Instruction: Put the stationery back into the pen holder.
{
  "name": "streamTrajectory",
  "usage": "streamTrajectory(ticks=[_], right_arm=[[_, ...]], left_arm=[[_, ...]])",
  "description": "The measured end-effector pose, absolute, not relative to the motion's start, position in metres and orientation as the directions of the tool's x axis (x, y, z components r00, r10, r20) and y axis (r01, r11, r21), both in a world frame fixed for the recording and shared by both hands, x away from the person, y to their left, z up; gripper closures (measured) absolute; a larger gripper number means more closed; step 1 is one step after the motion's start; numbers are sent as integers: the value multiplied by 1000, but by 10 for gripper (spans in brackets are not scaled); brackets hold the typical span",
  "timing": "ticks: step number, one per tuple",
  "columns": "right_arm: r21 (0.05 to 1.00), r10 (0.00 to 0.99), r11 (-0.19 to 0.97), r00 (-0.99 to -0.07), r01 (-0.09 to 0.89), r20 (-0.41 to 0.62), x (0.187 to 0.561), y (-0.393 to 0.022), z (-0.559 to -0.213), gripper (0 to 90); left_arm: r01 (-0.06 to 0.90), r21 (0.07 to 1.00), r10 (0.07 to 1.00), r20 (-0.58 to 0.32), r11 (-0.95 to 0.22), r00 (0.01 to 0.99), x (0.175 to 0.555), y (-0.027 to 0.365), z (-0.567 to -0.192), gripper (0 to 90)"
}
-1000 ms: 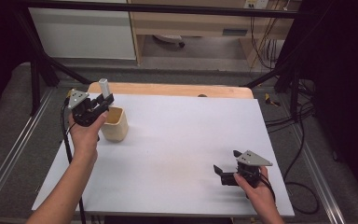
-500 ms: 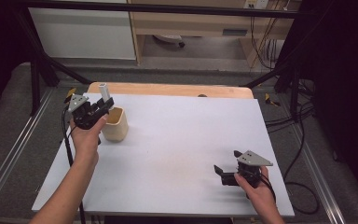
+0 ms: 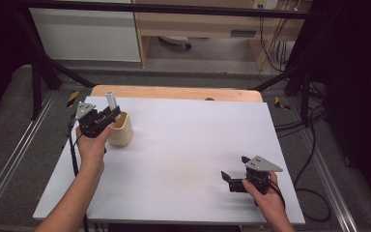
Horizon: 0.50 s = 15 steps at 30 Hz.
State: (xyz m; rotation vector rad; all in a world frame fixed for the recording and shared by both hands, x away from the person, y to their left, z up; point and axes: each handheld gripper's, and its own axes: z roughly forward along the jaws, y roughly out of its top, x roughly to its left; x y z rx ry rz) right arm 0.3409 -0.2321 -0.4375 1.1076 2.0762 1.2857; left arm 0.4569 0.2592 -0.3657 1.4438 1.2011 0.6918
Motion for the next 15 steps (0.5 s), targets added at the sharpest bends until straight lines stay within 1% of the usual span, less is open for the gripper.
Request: streamTrajectory(ticks=[10, 15], right_arm=[[889, 821, 235, -570, 394, 36, 341, -233, -438, 36], [887, 819, 237, -573, 396, 37, 341, -233, -438, 36]], left_arm=[[309, 947, 936, -183, 86, 300, 458, 258, -371, 678], [322, 943, 946, -178, 85, 270, 457, 259, -375, 678]])
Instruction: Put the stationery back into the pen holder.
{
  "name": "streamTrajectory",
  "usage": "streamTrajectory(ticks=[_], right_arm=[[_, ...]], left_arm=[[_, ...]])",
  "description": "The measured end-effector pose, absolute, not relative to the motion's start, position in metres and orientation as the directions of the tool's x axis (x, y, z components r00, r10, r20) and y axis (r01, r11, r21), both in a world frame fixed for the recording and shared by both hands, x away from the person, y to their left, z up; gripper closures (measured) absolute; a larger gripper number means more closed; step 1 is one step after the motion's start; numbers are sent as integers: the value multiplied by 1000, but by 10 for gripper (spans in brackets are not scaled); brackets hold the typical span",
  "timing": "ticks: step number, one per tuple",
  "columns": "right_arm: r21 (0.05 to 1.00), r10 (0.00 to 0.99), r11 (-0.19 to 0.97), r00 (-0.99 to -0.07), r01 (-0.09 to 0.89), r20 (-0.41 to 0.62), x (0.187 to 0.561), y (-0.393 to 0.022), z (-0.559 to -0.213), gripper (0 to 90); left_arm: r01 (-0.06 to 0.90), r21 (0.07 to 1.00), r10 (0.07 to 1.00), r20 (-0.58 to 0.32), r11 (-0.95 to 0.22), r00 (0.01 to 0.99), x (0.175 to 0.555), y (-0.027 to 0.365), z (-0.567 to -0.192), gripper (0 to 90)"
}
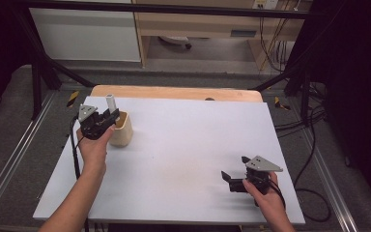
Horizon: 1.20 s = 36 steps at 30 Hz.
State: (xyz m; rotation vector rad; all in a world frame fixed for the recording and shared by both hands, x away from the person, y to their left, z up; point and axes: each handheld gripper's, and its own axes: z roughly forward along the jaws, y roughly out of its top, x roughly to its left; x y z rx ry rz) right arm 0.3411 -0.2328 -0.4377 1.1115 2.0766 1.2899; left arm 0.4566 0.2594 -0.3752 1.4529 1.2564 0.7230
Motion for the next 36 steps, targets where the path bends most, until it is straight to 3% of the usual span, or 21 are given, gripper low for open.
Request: streamTrajectory(ticks=[19, 23, 28, 36], right_arm=[[885, 816, 238, -576, 400, 41, 341, -232, -438, 35], [885, 814, 241, -579, 400, 40, 341, -232, -438, 34], [885, 814, 241, -579, 400, 40, 341, -232, -438, 34], [886, 815, 238, -578, 397, 40, 341, -232, -438, 33]], left_arm=[[356, 932, 944, -170, 62, 281, 458, 253, -385, 677], [338, 940, 930, -167, 50, 327, 459, 251, -385, 668], [309, 949, 951, -153, 65, 270, 456, 250, -378, 376], [277, 960, 954, -114, 34, 278, 447, 246, -360, 145]])
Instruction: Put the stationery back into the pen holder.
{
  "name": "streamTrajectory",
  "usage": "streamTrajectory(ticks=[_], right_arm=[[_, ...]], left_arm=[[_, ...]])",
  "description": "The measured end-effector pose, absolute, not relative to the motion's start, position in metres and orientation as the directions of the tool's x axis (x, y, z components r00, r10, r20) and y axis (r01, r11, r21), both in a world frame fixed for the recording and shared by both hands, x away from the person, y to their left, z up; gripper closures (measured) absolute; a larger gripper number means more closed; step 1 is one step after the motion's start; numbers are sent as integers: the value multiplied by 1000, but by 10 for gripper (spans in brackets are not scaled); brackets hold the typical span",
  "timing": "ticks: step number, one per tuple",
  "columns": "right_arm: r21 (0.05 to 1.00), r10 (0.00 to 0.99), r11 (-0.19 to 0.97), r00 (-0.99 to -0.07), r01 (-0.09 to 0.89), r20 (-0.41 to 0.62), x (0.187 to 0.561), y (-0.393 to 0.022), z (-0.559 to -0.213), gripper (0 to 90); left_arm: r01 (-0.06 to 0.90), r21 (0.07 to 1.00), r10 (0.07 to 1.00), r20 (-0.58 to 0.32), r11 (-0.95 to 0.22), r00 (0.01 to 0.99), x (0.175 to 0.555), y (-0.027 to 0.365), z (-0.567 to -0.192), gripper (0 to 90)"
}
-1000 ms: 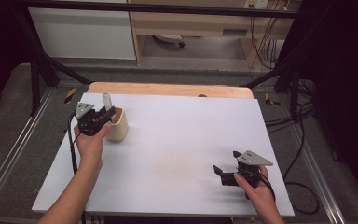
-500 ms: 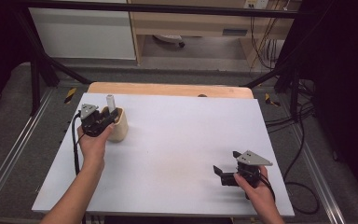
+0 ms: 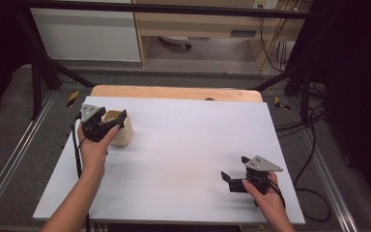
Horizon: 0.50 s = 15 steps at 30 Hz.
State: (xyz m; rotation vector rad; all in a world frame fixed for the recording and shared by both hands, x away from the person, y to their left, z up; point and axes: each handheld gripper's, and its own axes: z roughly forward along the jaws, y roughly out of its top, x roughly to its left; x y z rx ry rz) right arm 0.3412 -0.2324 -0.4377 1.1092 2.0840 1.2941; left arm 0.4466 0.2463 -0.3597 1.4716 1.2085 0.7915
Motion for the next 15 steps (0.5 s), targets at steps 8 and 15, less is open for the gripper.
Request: streamTrajectory(ticks=[8, 15], right_arm=[[887, 814, 238, -579, 397, 40, 341, -232, -437, 31], [888, 817, 235, -575, 396, 40, 341, -233, -437, 29]], left_arm=[[260, 965, 941, -95, 8, 324, 430, 240, -350, 69], [297, 955, 928, -112, 2, 356, 417, 236, -357, 56]])
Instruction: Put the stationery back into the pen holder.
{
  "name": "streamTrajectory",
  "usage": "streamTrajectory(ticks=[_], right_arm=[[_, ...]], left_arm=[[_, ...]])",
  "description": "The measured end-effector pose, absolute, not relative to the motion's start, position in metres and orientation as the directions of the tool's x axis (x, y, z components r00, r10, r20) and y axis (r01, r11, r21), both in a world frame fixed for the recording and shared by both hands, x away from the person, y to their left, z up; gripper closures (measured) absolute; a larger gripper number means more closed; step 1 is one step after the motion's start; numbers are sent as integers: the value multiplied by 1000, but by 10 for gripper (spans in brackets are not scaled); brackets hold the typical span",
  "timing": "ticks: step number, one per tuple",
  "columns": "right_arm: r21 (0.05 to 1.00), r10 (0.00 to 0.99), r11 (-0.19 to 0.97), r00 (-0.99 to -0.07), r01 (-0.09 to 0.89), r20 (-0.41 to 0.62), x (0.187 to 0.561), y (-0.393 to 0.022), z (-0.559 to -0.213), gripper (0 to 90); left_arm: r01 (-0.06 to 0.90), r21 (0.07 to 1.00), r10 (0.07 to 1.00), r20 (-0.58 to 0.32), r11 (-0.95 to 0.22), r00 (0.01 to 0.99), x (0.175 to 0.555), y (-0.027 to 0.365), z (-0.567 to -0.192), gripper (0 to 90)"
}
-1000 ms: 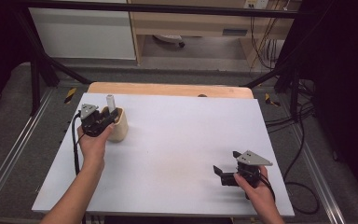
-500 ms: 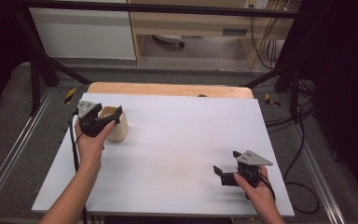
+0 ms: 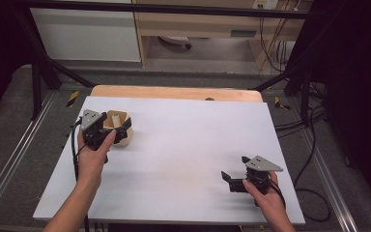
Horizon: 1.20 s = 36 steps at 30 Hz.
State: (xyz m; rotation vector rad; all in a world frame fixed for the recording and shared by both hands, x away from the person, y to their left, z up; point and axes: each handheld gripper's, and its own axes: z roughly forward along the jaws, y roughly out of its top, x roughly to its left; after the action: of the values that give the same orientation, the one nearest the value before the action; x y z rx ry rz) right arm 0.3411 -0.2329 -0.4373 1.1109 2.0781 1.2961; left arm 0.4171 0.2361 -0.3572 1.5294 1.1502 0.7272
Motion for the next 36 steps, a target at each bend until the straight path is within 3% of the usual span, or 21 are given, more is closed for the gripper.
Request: streamTrajectory(ticks=[12, 29, 33, 36], right_arm=[[887, 818, 236, -574, 397, 39, 341, -234, -437, 27], [883, 824, 232, -565, 407, 45, 343, -236, -439, 27], [883, 829, 230, -557, 409, 42, 344, -238, -439, 27], [877, 843, 231, -537, 420, 35, 345, -241, -440, 29]], left_arm=[[262, 965, 916, -81, -27, 393, 384, 233, -371, 56], [374, 922, 868, -100, -103, 486, 332, 229, -406, 65], [393, 917, 872, -136, -69, 471, 319, 232, -411, 75], [386, 917, 883, -99, -97, 458, 311, 236, -410, 78]])
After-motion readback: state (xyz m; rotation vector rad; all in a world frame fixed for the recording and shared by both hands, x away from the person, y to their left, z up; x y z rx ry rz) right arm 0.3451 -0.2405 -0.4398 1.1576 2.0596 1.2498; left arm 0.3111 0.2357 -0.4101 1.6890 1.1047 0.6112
